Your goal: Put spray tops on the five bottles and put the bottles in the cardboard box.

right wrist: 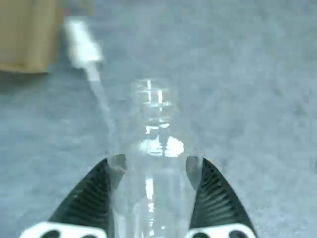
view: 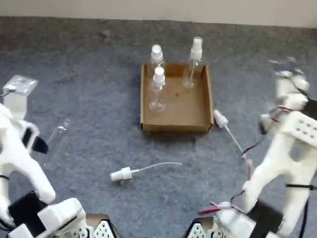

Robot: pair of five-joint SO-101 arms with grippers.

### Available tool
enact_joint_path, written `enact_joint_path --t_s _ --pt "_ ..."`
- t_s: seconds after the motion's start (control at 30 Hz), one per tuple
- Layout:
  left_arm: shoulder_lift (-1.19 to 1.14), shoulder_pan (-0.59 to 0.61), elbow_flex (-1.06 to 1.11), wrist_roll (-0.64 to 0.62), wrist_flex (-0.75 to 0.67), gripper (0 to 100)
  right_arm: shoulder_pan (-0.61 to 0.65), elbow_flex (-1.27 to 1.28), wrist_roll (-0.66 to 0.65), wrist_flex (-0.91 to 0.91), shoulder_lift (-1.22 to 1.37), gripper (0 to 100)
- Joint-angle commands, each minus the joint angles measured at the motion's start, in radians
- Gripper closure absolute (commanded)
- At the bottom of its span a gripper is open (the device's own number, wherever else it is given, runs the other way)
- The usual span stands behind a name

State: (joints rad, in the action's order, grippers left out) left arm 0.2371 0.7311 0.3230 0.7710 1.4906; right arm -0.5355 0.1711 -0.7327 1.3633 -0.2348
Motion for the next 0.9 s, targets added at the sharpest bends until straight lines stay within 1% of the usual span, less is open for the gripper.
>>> enact_joint_path --t_s 0.0,0.2,0.3,0.37,0.5,0.63,0.7,0.77,0.87 --pt "0.091 -0.082 -0.004 -0.066 0.015 78 -0.082 -0.001 -0.058 -0.147 0.163 99.5" --pt "0.194 -0.199 0.142 -0.140 0.015 78 -0.079 -0.182 -0.054 -0.179 0.441 99.5" --pt "0.252 -0.237 0.208 -0.161 -0.008 78 -0.070 -0.266 -0.002 -0.177 0.544 98.2" --pt "0.292 -0.265 0.251 -0.199 -0.040 78 -0.061 -0.303 0.006 -0.176 0.593 93.0" --pt "0.371 -0.321 0.346 -0.285 -0.123 78 -0.028 -0.323 0.006 -0.168 0.630 79.3" --pt "0.447 -0.374 0.435 -0.351 -0.183 78 0.002 -0.329 0.006 -0.048 0.630 69.0" --pt "0.479 -0.394 0.475 -0.397 -0.215 78 0.027 -0.332 0.006 0.002 0.628 66.1" --pt "0.507 -0.406 0.513 -0.451 -0.252 78 0.061 -0.366 0.014 0.042 0.624 65.8" --pt "0.538 -0.418 0.576 -0.543 -0.331 78 0.104 -0.427 0.141 0.061 0.611 65.8"
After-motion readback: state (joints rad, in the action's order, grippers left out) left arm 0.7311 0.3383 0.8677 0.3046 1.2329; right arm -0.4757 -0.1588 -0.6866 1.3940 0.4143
